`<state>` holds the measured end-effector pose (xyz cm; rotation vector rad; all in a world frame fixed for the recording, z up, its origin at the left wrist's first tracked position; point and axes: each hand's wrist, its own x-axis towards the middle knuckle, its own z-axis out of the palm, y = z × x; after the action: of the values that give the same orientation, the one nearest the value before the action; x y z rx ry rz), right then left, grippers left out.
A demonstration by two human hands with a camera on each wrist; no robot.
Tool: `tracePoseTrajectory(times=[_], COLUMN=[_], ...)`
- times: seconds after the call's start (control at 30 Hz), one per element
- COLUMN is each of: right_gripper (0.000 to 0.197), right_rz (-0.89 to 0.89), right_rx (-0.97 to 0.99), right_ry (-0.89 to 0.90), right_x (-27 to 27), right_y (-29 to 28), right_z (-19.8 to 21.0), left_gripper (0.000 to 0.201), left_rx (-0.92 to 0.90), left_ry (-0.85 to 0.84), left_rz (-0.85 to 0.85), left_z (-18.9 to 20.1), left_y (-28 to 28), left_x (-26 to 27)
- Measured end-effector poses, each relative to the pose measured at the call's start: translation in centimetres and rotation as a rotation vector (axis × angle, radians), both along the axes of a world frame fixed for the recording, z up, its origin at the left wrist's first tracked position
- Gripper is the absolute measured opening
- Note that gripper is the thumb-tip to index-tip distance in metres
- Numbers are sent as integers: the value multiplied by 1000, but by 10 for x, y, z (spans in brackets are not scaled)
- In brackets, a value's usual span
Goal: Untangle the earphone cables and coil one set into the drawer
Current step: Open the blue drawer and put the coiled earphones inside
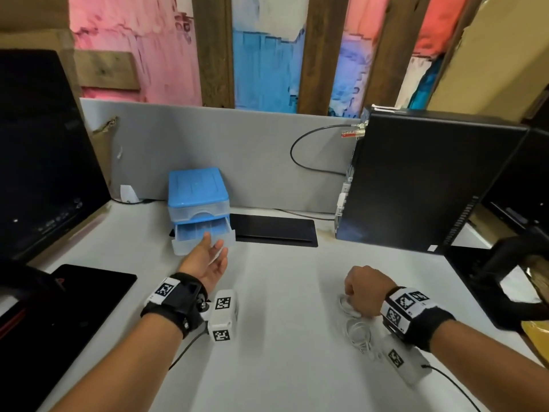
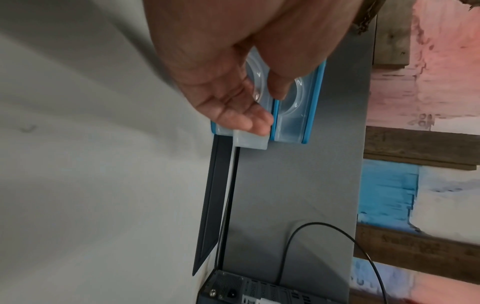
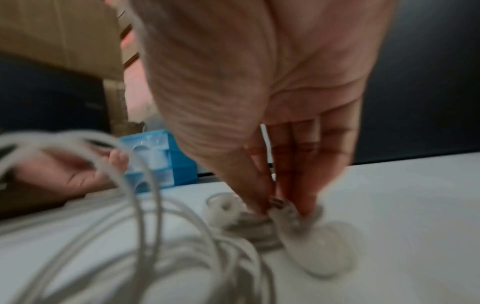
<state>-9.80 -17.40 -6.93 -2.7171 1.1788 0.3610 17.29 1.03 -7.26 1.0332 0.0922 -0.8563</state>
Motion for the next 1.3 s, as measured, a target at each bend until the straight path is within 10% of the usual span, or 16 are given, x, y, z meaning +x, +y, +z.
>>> tracePoseTrajectory(times=[0.27,0.6,0.83,1.1,1.3], right_gripper=[28,12,33,31,26], right_rz=[82,344,399,363,242], right_rx=[14,-14,-98,-108,17], right_ry=[-23,-408,-302,-263,-468], right_x=[22,192,265,270,174], right_y=[-7,59,112,98,44], right_z=[32,107,85,70,119], left_gripper=[30,29,15,21,21], left_rx=[-3,13,85,112,150], left_ry=[20,31,13,-8,28], left_rz=[-18,-37,-22,-11,-47], left_z=[-11,-10,-15,-19,-14], left_y=[21,34,33,34,23], left_x=[-15,-18,-20,-17,-3])
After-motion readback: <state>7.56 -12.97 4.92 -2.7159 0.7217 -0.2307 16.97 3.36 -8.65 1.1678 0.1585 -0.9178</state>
